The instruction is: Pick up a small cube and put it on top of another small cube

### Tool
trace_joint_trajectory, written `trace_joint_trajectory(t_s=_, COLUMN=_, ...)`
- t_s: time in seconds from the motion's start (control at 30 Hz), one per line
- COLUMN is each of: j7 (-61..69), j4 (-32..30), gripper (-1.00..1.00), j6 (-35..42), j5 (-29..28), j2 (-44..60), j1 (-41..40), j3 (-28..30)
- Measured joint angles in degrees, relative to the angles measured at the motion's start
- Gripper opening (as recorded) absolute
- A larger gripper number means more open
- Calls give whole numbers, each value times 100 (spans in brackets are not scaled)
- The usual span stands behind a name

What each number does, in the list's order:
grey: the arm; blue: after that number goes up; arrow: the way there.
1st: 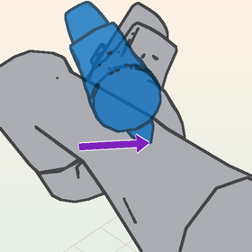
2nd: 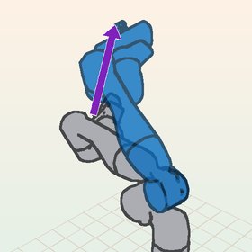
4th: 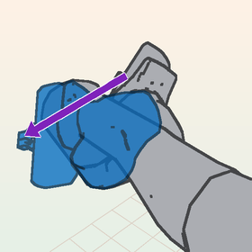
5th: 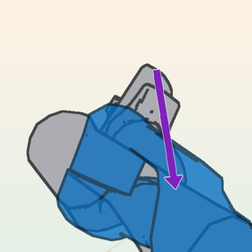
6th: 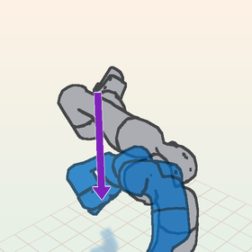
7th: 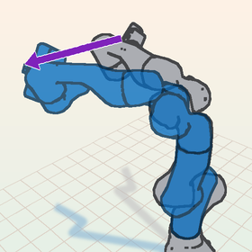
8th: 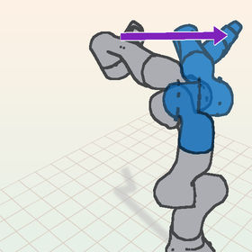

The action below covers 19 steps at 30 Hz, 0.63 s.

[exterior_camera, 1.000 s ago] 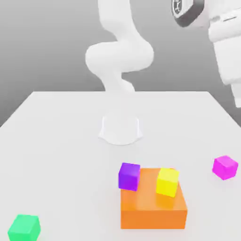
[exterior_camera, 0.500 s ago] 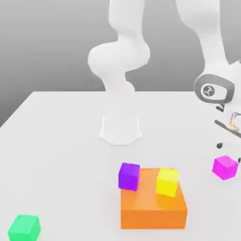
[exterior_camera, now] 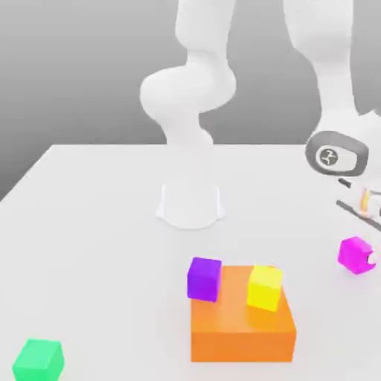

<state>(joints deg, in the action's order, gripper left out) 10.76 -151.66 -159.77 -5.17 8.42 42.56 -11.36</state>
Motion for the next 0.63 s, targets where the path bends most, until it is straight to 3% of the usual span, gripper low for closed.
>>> trace_joint_trajectory(t_s=0.17, j7=883, j4=-43, gripper=-100, j6=953, j5=339, j2=-1047, j1=-1184, j3=564)
trace_joint_trajectory(t_s=0.33, j7=1643, j4=-72, gripper=-100, j6=1901, j5=392, j2=-2010, j1=-1846, j3=1301)
trace_joint_trajectory(t_s=0.5, j7=1892, j4=-238, gripper=-100, j6=1289, j5=466, j2=-1544, j1=-2049, j3=1530)
trace_joint_trajectory(t_s=0.53, j7=1895, j4=-276, gripper=100, j6=1087, j5=465, j2=-1381, j1=-2055, j3=1537)
trace_joint_trajectory(t_s=0.63, j7=1895, j4=-276, gripper=100, j6=1087, j5=465, j2=-1381, j1=-2055, j3=1537)
